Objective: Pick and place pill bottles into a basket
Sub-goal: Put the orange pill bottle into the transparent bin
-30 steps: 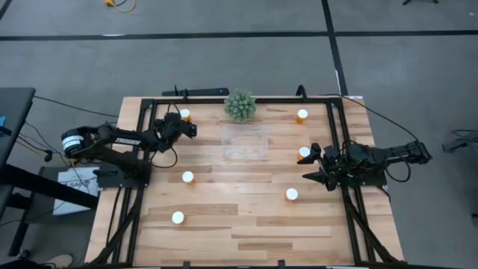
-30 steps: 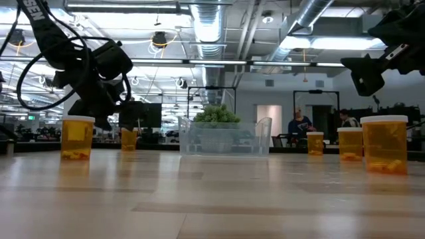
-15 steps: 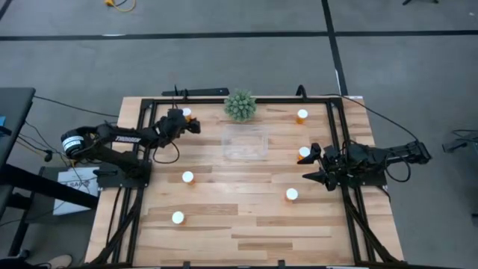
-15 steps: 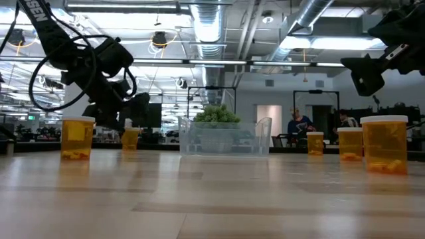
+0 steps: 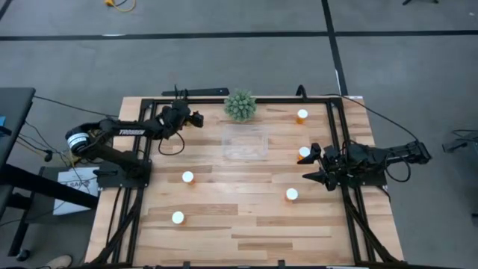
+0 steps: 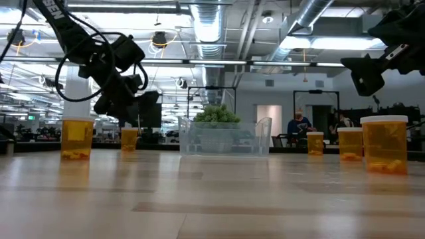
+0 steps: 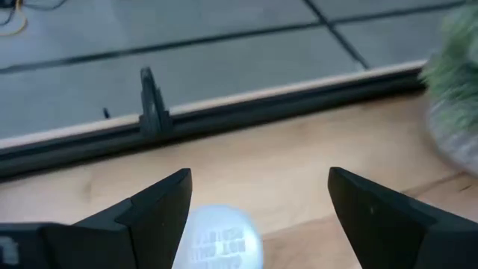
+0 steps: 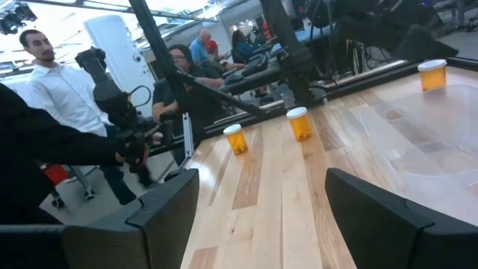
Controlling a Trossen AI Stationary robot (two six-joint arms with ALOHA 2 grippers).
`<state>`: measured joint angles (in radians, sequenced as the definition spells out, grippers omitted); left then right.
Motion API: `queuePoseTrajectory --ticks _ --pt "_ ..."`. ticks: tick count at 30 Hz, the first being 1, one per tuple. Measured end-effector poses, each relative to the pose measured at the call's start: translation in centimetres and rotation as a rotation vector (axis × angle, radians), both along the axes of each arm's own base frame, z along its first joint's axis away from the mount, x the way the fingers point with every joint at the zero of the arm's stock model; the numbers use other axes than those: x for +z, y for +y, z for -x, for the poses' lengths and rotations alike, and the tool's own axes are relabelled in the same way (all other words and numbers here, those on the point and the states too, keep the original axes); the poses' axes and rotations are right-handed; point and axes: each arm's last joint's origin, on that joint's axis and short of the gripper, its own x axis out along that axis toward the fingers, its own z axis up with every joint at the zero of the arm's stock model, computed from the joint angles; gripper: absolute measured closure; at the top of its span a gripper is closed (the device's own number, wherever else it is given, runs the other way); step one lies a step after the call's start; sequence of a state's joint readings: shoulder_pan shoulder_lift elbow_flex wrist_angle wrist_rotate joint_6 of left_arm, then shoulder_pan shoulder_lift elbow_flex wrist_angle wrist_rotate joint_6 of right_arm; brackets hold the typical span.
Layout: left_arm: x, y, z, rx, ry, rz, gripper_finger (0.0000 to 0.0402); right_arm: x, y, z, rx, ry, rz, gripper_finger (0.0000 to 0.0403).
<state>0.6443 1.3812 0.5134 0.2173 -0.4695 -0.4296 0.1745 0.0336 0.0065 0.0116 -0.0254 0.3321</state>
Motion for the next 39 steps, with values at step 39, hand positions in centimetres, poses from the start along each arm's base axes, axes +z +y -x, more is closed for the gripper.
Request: queuePoseTrajectory --ticks 39 --pt "1.0 1.4 1.0 -0.041 0.103 0.253 0.0097 0.0 0.0 0.0 0.000 0.000 0.000 0.0117"
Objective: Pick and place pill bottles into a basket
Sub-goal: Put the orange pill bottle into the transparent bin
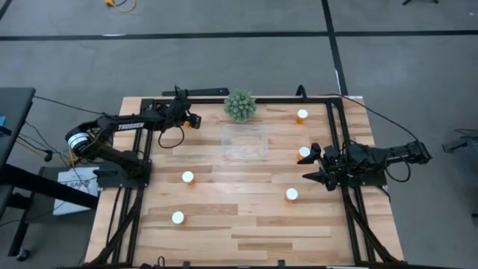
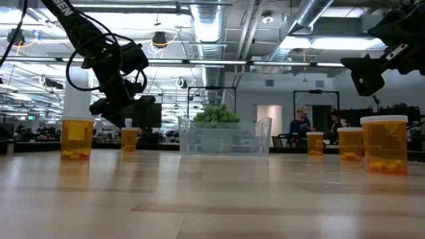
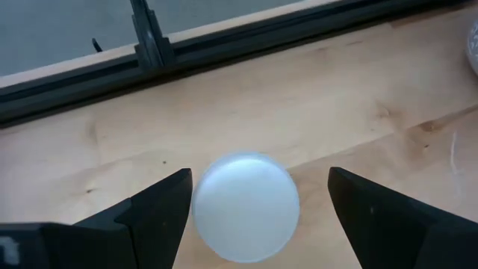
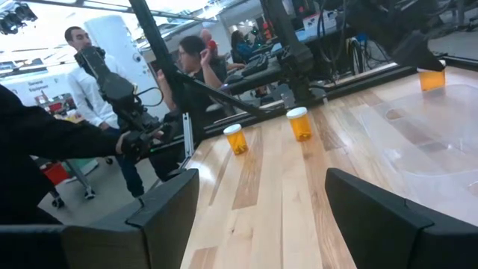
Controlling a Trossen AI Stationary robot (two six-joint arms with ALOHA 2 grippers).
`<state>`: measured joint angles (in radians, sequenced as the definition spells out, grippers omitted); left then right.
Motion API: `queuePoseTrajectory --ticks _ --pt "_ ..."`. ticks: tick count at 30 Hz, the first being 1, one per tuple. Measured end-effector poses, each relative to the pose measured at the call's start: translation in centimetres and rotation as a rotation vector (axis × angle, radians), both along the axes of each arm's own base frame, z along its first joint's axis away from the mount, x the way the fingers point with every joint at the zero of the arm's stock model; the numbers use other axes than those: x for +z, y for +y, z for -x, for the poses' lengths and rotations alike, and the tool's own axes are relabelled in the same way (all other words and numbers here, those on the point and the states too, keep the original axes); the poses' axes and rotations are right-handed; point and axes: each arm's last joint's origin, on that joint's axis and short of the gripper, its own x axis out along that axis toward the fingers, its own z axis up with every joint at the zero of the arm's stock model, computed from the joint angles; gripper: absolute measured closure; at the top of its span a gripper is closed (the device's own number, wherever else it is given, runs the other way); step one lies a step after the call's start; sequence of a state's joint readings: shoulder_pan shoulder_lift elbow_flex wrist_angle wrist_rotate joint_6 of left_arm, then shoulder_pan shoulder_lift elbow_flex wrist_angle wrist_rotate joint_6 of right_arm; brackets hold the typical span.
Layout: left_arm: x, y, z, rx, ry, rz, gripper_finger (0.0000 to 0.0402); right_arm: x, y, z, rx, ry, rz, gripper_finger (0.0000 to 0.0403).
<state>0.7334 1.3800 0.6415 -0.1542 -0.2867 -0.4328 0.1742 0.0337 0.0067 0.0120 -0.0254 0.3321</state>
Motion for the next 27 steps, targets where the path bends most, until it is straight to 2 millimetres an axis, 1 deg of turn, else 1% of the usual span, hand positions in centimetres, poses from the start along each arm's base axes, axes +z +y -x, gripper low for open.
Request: queuePoseTrajectory --ticks 10,22,24,27 --pt "-0.33 -0.31 0.26 -0.012 0.029 0.047 0.0097 0.00 0.00 0.00 0.000 0.000 0.000 0.0117" --pt "-0.41 -0.37 0.33 -0.013 0.038 0.055 0.0098 -0.01 0.00 0.00 0.000 0.000 0.000 0.0117" --pt "-0.41 -0.37 0.33 -0.013 0.039 0.055 0.0105 -0.01 0.00 0.00 0.000 0.000 0.000 0.0117" --pt "-0.40 -0.37 0.33 -0.013 0.039 0.055 0.0130 0.00 0.00 0.00 0.000 0.000 0.000 0.0117"
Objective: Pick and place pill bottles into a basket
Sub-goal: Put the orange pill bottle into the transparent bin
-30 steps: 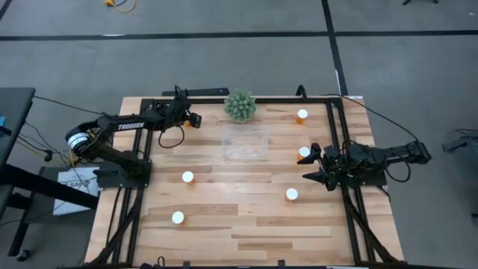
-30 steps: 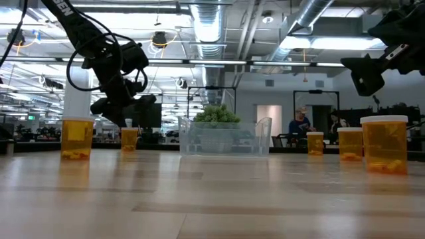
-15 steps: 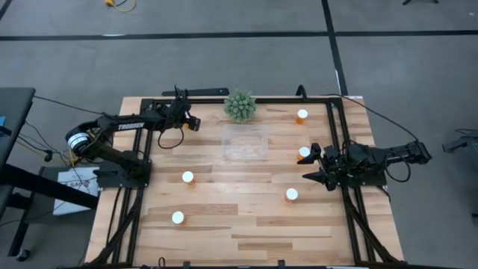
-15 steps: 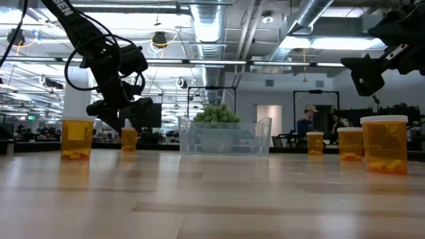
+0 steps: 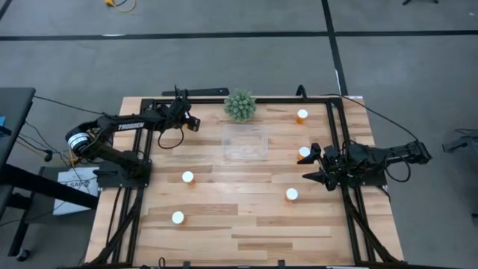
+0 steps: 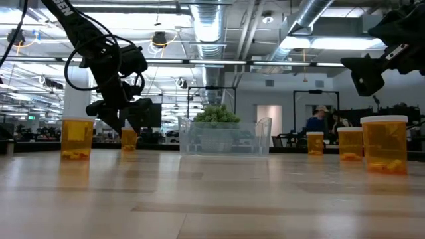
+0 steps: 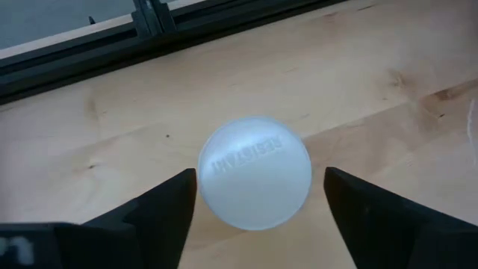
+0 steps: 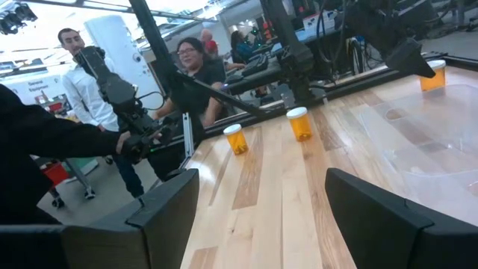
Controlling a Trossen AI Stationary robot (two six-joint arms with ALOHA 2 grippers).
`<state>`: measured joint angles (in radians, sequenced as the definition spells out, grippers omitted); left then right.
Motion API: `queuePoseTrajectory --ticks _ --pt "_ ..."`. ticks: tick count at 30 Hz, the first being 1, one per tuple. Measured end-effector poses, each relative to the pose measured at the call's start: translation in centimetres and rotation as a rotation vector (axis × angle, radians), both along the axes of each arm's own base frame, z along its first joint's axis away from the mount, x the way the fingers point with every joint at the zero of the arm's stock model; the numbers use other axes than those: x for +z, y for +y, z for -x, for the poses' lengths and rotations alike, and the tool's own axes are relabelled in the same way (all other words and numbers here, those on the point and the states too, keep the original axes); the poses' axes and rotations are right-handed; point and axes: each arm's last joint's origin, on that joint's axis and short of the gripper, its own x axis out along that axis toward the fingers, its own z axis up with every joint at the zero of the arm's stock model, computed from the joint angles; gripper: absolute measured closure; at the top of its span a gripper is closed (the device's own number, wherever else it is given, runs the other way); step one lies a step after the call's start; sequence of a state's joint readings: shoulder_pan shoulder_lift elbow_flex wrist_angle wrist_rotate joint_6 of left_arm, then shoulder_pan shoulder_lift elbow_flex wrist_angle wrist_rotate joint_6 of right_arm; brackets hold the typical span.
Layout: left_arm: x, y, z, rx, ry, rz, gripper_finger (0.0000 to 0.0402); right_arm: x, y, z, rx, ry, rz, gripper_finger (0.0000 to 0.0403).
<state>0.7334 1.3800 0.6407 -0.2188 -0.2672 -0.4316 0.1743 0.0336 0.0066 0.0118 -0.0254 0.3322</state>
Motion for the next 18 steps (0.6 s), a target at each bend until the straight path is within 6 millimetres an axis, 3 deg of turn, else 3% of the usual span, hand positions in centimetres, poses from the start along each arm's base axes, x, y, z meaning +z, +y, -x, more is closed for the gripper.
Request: queuePoseTrajectory --ticks 8,18 --pt "0.00 0.00 -0.01 -0.003 -0.002 0.002 0.0216 0.00 0.00 0.00 0.000 0.000 0.000 0.0117" --pt "-0.01 -0.02 -0.03 0.013 -0.019 0.012 0.0195 -0.01 0.00 0.00 0.000 0.001 0.000 0.0117"
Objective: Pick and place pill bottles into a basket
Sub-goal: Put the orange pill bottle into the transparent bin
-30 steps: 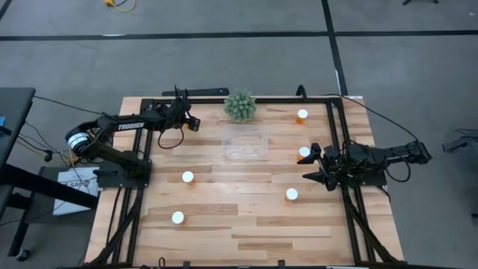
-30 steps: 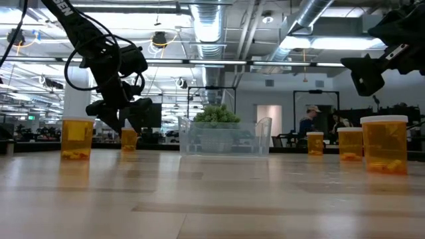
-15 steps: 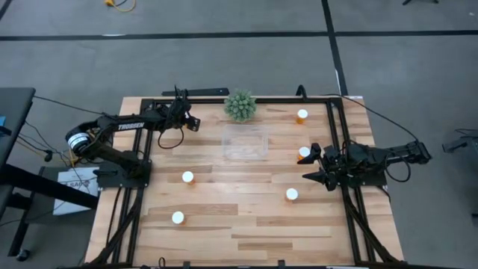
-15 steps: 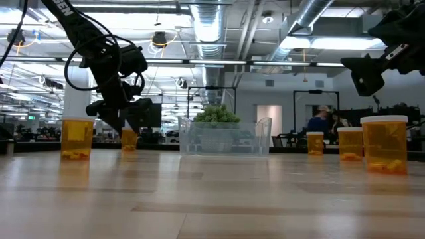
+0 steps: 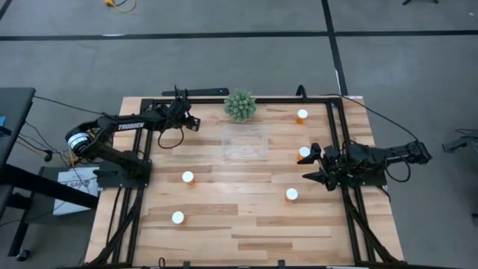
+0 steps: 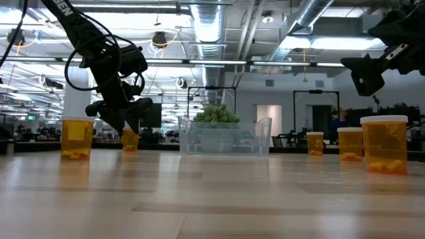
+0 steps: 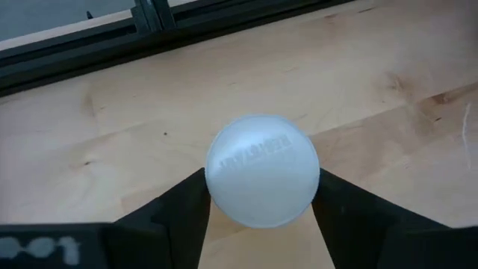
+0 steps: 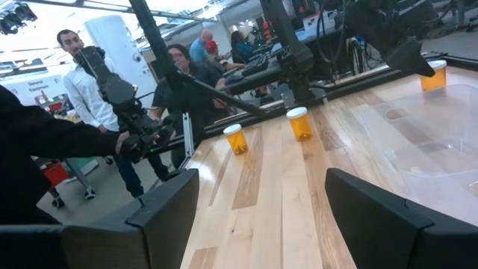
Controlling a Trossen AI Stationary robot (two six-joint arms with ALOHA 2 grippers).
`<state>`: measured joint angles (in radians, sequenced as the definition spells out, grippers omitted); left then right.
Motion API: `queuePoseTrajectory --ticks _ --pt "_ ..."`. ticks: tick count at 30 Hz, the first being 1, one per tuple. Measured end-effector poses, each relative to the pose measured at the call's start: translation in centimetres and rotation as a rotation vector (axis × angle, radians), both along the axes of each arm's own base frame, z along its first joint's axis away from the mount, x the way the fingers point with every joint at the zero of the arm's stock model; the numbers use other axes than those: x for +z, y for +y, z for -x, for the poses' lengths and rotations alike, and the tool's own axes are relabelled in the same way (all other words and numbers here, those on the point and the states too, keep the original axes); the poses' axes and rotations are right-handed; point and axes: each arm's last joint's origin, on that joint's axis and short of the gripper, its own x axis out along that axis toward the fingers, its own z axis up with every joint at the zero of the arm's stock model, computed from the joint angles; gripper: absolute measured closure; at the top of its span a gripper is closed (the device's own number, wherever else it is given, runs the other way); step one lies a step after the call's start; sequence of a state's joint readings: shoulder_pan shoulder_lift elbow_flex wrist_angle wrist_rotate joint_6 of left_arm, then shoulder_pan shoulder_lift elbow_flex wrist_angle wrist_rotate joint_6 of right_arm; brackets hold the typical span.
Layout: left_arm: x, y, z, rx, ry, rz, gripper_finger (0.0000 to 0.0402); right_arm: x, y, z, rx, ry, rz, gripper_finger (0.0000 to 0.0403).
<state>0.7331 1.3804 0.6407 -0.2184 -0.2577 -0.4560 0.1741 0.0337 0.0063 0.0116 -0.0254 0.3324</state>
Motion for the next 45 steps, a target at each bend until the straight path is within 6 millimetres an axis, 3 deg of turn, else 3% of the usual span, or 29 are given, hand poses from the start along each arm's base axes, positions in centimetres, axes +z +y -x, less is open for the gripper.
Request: queuePoseTrajectory --ticks 5,20,45 --pt "0.0 0.0 -0.1 -0.010 -0.016 0.005 0.0218 0.0 0.0 0.0 0.000 -0.001 0.000 0.0117" --pt "1.0 -0.6 -2.2 -0.066 -0.204 -0.036 0.0218 0.0 0.0 0.0 0.000 0.000 0.000 0.0117" --pt "5.0 -2.6 -6.6 -0.246 -0.798 -0.081 0.0218 0.0 0.0 0.0 0.000 -0.001 0.000 0.0117"
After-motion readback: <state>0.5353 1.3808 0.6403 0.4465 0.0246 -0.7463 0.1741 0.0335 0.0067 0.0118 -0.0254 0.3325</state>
